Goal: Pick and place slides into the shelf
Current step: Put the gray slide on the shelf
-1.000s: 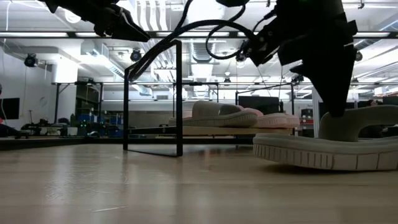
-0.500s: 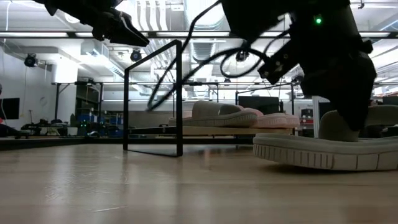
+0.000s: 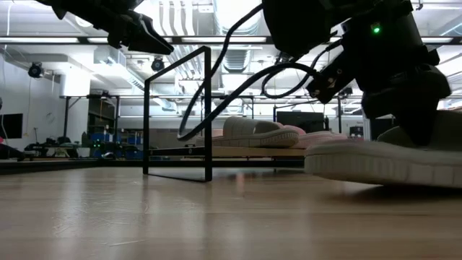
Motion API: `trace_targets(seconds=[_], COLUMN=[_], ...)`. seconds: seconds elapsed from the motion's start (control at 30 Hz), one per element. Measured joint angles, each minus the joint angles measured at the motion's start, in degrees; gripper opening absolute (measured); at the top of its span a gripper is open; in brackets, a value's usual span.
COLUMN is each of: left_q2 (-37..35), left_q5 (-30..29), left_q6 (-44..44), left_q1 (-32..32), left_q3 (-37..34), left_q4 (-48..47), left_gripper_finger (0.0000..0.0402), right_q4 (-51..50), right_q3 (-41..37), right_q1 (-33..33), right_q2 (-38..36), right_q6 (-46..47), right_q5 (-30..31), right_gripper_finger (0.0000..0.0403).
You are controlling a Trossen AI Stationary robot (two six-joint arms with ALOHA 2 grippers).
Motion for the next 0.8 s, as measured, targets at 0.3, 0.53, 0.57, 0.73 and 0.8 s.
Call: trace_targets(seconds=[0.3, 0.53, 0.57, 0.73, 0.8], left_q2=[0.00, -0.17, -0.17, -0.31, -0.39], left_q5=[0.00, 0.00, 0.02, 0.41, 0.87], left_q6=[0.02, 0.02, 0.02, 0.02, 0.02], left_q1=[0.00, 0.00, 0.01, -0.01, 0.01], left_q3=[-0.02, -0.09, -0.11, -0.80, -0.90], left_q4=[0.13, 0.13, 0.13, 1.03, 1.20], left_gripper_finger=[0.0179, 0.0179, 0.0179, 0.0179, 0.0179], right_q4=[0.81, 0.62, 0.62, 0.89, 1.38], right_q3=[-0.13, -0.20, -0.25, -0.85, -0.85], right_q1=[0.28, 1.29, 1.68, 4.55, 5.85], right_q2=[-3.04, -13.75, -15.56, -24.10, -27.01], right_q6=[-6.67, -7.56, -7.58, -9.70, -10.62], right_q5=[7.25, 19.91, 21.22, 30.41, 34.56], right_gripper_finger=[0.0011, 0.0010, 0.0010, 0.0009, 0.0009])
